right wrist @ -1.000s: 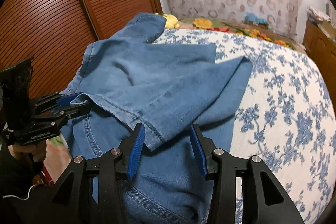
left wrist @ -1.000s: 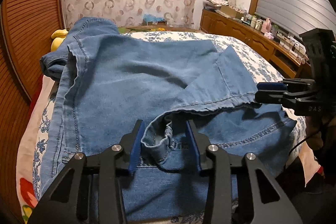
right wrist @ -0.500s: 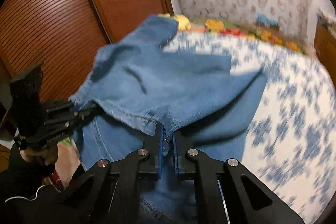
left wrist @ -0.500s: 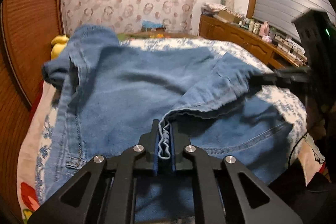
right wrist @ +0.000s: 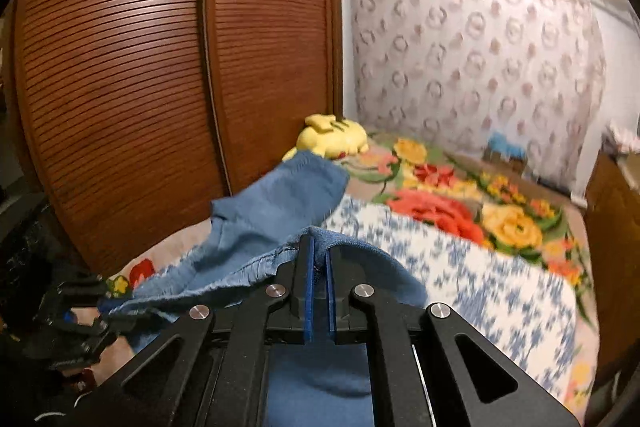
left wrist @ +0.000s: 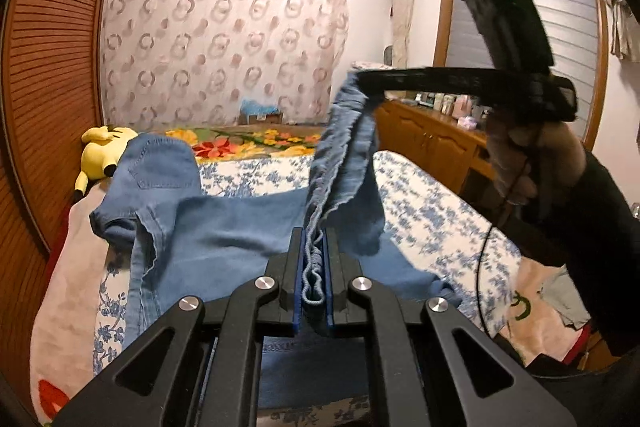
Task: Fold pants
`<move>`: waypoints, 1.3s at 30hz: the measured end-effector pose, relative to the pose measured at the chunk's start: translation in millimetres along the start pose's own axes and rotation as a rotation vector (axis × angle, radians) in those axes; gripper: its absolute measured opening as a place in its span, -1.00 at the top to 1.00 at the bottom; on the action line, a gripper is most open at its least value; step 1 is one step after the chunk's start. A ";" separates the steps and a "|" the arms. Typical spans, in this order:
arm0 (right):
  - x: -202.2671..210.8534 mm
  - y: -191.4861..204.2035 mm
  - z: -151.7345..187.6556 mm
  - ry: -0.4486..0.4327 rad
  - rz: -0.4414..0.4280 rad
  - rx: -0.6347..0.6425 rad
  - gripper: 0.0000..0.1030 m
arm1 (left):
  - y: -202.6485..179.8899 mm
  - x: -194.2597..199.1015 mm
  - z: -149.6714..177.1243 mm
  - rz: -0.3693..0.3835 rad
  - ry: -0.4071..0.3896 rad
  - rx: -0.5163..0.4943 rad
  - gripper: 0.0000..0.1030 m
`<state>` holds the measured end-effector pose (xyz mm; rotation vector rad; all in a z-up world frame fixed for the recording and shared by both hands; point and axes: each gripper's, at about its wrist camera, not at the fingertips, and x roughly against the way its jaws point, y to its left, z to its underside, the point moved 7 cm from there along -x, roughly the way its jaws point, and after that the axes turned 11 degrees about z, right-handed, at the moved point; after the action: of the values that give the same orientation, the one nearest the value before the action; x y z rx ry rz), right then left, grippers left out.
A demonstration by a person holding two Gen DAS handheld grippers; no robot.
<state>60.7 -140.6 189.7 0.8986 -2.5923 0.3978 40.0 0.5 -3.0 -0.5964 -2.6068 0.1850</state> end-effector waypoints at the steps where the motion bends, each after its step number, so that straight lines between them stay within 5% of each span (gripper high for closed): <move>1: 1.8 1.7 -3.2 -0.016 -0.006 0.001 0.92 | -1.2 1.4 -0.7 0.003 -0.005 0.001 0.82; 8: -27.1 31.1 -4.4 -0.048 -0.058 0.048 0.92 | 9.0 20.8 6.2 -0.025 -0.029 0.030 0.83; 24: -155.8 117.6 33.8 0.145 -0.118 0.095 0.92 | 79.8 14.2 85.7 -0.118 0.105 0.210 0.83; 31: -173.9 125.2 23.5 0.195 -0.146 0.070 0.92 | 87.0 5.6 103.1 -0.134 0.143 0.234 0.82; 34: -175.2 119.6 21.4 0.212 -0.150 0.061 0.62 | 88.9 3.7 104.0 -0.138 0.148 0.238 0.74; 37: -162.5 107.8 16.9 0.179 -0.137 0.041 0.16 | 92.0 3.3 102.3 -0.162 0.148 0.238 0.46; 39: -153.8 92.8 12.9 0.165 -0.118 0.021 0.07 | 93.6 3.8 100.3 -0.165 0.141 0.242 0.21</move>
<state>110.5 6.9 99.3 0.9776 -2.3773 0.4471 26.2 83.3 -111.5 -0.2966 -2.4349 0.3835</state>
